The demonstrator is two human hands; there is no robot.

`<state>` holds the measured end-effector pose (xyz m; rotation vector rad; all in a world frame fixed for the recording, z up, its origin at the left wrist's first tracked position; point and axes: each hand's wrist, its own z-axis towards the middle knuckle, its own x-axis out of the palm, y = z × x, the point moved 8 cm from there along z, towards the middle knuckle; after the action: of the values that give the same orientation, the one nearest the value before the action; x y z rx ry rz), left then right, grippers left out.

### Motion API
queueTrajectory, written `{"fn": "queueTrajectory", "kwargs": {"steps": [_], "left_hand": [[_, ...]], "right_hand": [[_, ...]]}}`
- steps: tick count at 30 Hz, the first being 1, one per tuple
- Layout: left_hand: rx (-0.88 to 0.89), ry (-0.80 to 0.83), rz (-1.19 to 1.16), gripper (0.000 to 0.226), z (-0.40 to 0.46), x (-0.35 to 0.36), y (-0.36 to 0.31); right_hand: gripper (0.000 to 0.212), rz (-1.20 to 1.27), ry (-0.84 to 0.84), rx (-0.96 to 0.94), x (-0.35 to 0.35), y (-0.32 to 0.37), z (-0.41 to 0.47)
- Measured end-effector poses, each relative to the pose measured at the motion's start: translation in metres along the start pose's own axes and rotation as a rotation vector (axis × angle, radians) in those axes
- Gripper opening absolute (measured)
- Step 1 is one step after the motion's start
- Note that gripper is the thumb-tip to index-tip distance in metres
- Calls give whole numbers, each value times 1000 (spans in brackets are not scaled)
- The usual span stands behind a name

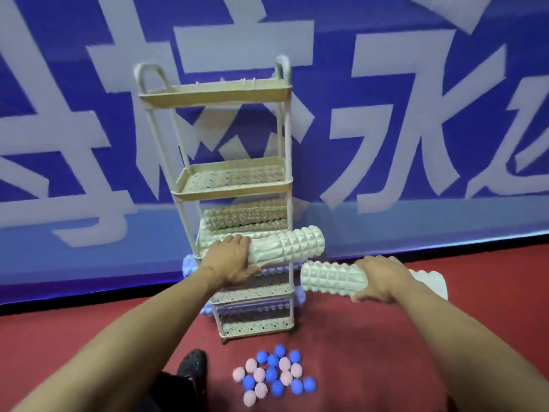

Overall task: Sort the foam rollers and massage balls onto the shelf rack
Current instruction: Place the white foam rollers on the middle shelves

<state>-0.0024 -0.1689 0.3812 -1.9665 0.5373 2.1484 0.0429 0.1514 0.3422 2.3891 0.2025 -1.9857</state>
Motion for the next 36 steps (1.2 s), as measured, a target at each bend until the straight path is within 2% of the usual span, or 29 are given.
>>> {"fn": "queueTrajectory", "kwargs": {"steps": [11,15,21,27,32,36], "left_hand": [[-182,-190,35,74,-39,-92,106],[-240,-243,65,70,-29,-122,119],[-260,-317,54,69,9,-149,115],[-216,-311,65,64,66,-152,125],[-180,-322,106,64,114,-152,141],[-195,-256,83,61,146,-140,151]], "right_hand": [[72,-139,-167,-43,-127,63,-2],[71,-130,-201,-68,-149,71,7],[58,-30,-219,-94,-179,75,34],[55,15,-167,-139,-174,84,55],[69,-7,-131,-251,-146,98,90],[75,-18,-115,-319,-131,113,113]]}}
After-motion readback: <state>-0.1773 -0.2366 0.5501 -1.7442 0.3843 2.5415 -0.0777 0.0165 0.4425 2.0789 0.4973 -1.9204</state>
